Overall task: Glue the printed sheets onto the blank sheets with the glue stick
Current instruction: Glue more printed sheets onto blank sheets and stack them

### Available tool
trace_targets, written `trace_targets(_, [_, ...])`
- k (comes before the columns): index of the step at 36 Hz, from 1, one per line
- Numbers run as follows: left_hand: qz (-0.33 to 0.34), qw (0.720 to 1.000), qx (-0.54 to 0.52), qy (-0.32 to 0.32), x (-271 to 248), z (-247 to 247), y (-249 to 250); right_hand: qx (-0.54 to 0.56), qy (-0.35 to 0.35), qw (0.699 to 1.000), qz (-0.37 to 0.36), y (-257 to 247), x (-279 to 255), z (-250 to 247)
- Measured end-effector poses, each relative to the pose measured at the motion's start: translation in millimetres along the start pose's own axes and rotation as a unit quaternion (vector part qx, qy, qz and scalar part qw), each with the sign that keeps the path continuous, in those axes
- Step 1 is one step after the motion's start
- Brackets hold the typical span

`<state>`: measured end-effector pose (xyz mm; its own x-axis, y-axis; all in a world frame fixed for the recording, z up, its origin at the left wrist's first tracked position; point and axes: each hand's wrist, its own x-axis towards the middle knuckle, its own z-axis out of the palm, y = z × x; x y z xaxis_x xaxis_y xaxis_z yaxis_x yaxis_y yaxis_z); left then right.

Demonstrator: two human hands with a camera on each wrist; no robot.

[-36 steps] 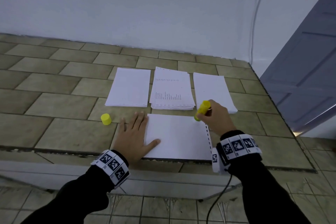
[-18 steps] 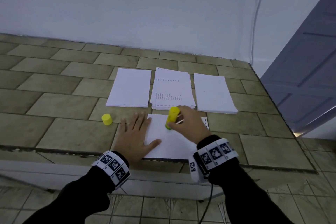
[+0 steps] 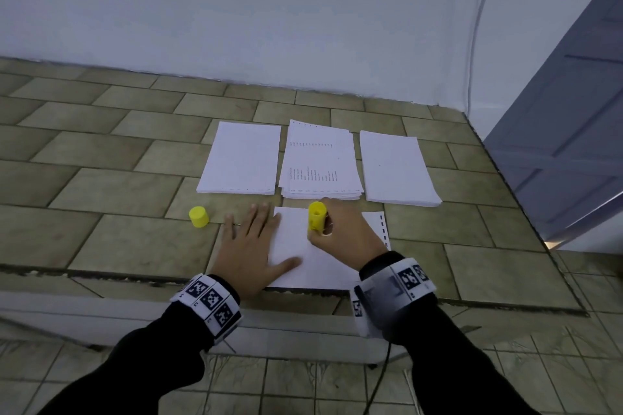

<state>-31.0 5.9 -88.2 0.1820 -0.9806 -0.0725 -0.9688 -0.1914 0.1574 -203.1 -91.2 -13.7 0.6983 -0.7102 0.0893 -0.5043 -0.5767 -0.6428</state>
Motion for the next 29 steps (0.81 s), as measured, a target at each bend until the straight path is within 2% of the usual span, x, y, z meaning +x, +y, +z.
trace_targets(7, [0.005,1.000,0.000,0.003,1,1,0,-0.019,0.102,0.992,0.070,53,-36,-41])
trace_targets(11, [0.009,1.000,-0.002,0.017,-1,3,-2,-0.019,0.122,0.988,0.097,70,-48,-54])
trace_targets(17, [0.012,0.999,-0.022,0.031,2,8,-4,0.007,0.140,0.989,0.048,51,-47,-45])
trace_targets(19, [0.010,0.999,-0.016,0.028,2,9,-5,0.036,0.115,0.993,0.013,36,-43,-34])
trace_targets(24, [0.014,0.999,-0.013,0.034,4,8,-3,0.097,-0.023,0.994,-0.042,-4,-31,0])
trace_targets(29, [0.028,0.999,0.000,0.016,3,11,-10,0.082,-0.066,0.990,-0.097,-27,-23,23])
